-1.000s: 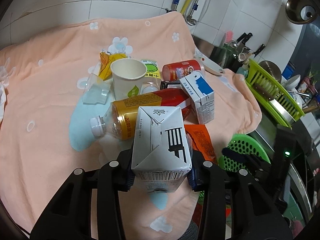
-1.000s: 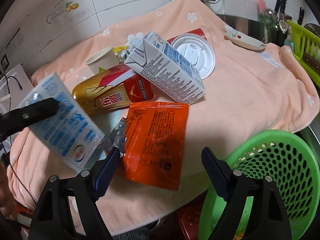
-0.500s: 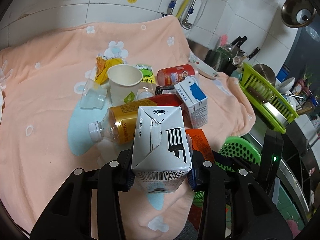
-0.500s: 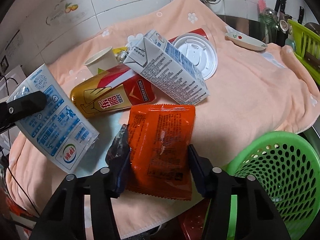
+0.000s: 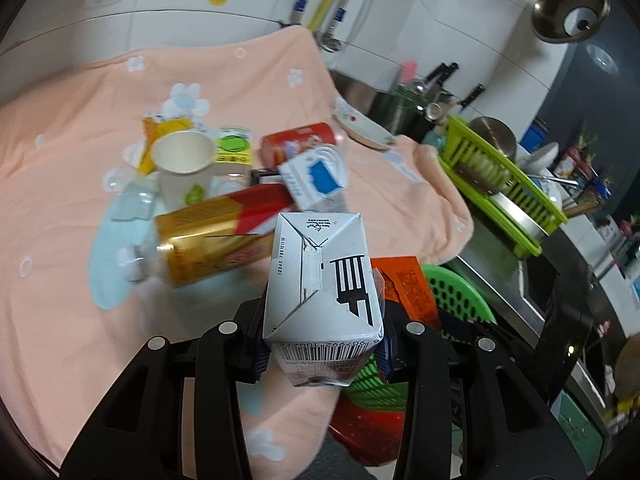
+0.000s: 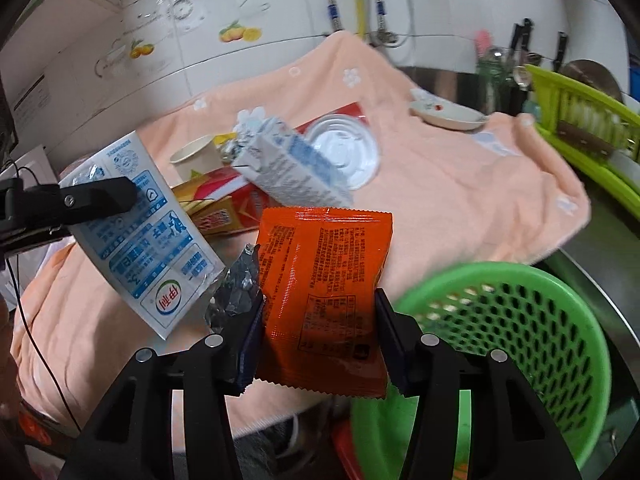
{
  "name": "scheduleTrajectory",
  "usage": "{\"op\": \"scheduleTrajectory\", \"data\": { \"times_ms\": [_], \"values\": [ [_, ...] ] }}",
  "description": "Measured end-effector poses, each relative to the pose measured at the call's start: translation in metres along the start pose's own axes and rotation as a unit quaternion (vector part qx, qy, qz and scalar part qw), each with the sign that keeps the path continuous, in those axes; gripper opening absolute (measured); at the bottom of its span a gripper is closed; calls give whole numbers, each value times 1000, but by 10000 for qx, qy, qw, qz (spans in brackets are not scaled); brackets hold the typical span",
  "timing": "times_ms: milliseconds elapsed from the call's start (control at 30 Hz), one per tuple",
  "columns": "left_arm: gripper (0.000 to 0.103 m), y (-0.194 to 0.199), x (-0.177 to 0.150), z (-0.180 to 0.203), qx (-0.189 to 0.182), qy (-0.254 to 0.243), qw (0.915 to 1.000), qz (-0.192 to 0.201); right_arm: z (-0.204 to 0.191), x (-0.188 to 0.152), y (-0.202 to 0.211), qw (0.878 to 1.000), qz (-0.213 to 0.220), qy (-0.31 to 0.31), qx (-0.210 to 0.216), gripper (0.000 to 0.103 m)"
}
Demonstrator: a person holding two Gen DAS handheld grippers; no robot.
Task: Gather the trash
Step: 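Carry both items over the green basket and open both grippers to drop them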
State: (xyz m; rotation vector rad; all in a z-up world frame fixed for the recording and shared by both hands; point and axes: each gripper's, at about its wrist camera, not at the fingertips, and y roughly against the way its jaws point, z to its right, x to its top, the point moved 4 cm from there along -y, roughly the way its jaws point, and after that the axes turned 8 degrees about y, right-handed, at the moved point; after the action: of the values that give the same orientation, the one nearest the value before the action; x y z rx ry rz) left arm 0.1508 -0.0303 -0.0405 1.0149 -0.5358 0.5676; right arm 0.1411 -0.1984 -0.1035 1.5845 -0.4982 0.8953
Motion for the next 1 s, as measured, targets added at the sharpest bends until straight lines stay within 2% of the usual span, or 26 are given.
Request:
{"op": "scheduleTrajectory", "data": {
  "times_ms": [267,467,600,1000],
  "values": [
    [40,-15,-12,47,-388,-307,9986,-210,50,-45,23,9972,-260,-321,-619,51],
    [40,-37,-27,81,-661,-487,9952,-541,80,-79,29,9931,-521,-629,-840,58],
    [40,-50,-34,97,-782,-567,9930,-675,89,-89,35,9912,-520,-727,-976,67],
    [41,-89,-61,121,-993,-550,9864,-1192,112,-103,60,9871,-396,-1018,-1174,75]
  ]
}}
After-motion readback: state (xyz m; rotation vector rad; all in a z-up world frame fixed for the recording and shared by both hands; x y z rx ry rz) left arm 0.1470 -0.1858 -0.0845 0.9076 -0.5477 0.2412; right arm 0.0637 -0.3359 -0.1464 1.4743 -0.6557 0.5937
